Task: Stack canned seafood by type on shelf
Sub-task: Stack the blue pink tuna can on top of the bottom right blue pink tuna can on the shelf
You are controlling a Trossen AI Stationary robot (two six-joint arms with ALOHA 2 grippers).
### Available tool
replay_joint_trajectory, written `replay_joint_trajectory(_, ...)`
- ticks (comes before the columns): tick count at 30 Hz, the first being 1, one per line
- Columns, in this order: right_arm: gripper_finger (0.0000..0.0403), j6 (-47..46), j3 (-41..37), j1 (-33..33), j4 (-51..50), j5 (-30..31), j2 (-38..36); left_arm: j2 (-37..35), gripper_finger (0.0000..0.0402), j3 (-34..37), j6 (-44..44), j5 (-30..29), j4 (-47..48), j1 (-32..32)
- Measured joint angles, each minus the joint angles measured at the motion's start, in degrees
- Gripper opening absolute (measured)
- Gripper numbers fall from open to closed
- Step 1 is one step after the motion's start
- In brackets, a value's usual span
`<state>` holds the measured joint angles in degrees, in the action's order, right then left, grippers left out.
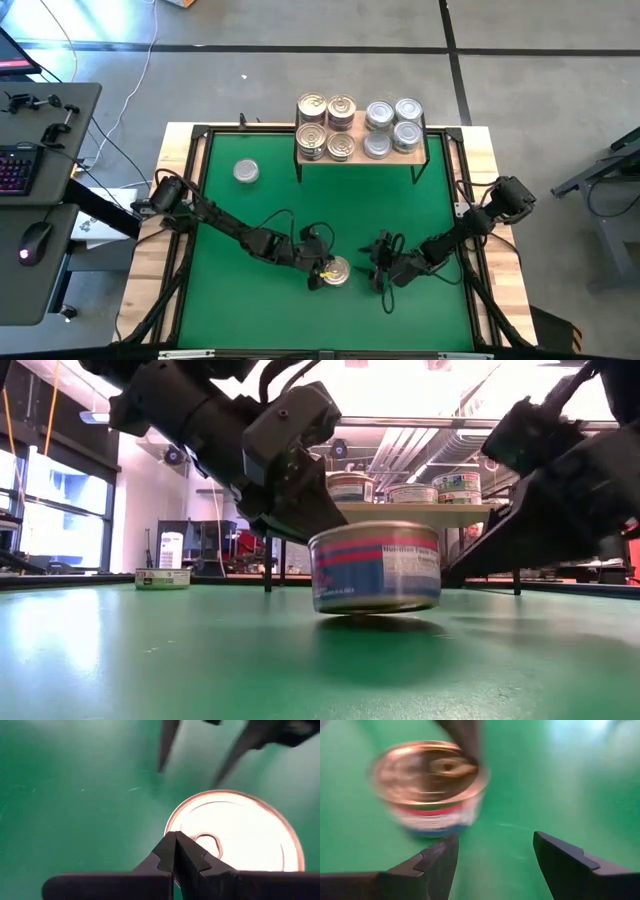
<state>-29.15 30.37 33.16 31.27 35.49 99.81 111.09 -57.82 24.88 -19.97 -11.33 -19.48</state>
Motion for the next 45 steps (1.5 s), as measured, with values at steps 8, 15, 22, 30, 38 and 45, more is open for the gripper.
replay_joint_trajectory(8,0.0252,16.87,7.76,2.27,-3.78,-1.44,0.0,0.63,0.0,1.53,0.04,-0.21,1.88,0.37)
replay_joint_trajectory(15,0.0252,25.47,21.78,2.35,-26.26,3.44,0.0,0.29,0.0,1.28,-0.11,-0.41,0.69,0.34)
replay_joint_trajectory(22,0.0252,35.27,36.76,-0.83,-55.39,-6.35,0.0,0.28,0.0,1.28,-1.03,-0.59,-0.51,0.33)
replay_joint_trajectory(30,0.0252,58.05,39.67,-9.59,-60.09,-19.61,0.0,0.26,0.0,1.25,-0.65,-1.66,-0.49,-0.05)
replay_joint_trajectory(38,0.0252,63.48,39.67,-15.13,-59.64,-28.83,1.27,0.25,0.0,1.22,0.34,-2.55,0.46,-0.94)
replay_joint_trajectory(45,0.0252,63.7,39.68,-15.67,-58.05,-29.92,4.95,0.17,0.0,1.2,1.11,-5.78,2.61,-2.51)
